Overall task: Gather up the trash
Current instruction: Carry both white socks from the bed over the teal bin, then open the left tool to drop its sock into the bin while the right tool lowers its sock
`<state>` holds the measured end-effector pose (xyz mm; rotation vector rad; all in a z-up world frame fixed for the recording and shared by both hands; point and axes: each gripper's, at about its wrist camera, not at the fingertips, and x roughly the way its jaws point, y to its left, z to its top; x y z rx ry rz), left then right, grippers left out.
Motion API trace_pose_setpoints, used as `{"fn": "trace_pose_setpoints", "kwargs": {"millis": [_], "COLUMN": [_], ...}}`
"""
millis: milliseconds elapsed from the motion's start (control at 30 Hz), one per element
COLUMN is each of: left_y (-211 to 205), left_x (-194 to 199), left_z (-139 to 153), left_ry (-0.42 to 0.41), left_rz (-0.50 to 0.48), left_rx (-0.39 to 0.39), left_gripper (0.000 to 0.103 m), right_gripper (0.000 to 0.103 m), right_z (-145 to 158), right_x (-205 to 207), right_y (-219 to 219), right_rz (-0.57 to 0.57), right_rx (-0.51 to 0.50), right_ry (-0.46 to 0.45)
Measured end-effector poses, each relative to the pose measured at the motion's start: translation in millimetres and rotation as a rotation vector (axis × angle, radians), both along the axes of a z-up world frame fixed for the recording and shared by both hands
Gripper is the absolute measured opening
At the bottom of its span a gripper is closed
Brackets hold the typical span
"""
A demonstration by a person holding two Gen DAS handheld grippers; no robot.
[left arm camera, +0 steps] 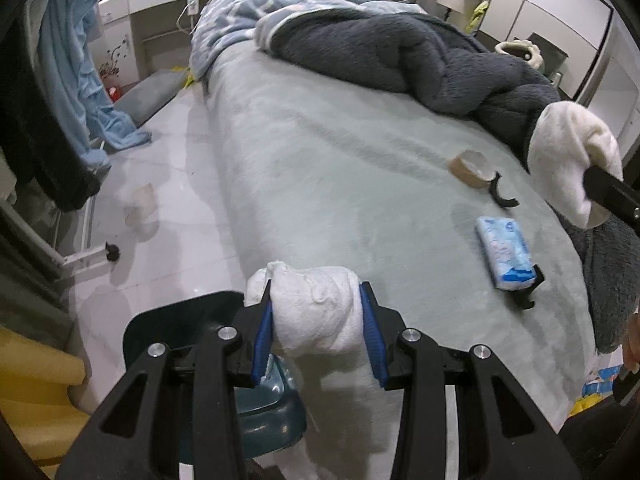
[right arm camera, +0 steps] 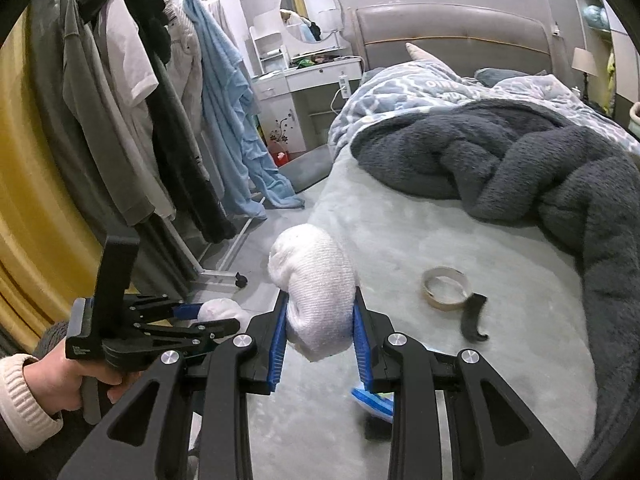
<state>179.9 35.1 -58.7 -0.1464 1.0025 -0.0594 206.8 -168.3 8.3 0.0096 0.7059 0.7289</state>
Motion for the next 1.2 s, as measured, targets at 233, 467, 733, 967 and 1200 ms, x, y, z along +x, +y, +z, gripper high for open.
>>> {"fn": "trace_pose_setpoints", "kwargs": {"millis": [233, 467, 733, 967, 1200], "left_y": [25.4, 57.2, 93.5, 123.2, 139.8], "left_x": [-6.4, -11.1, -22.2, -34.0, -41.0], "left_z": [-15.9, -36.0, -60.2, -82.1, -96.8], "left_ry": [0.053, 0.124, 0.209, 0.287, 0.342], "left_rz": [0.031, 0.077, 0.126, 0.153, 0.156], "left_rx": [0.008, -0.011, -0.028, -0.060, -0.088], "left_gripper": [0.043, 0.043, 0.043, 0.043, 0.045], "right_gripper": [0.030, 0.030, 0.030, 0.030, 0.030], "right_z": [6.7, 7.1, -5.6, -26.5, -46.7], "right_x": [-1.4, -2.4, -5.8, -7.9, -14.8], "right_y": [33.3, 70.9, 117.2, 159.0, 197.0], "right_rz": [0.046, 0.097, 0.159, 0.215, 0.272], "right_rx": [0.010, -0.003, -0.042, -0.092, -0.145], "right_ry": [0.006, 0.009, 0.030, 0.069, 0.120]}}
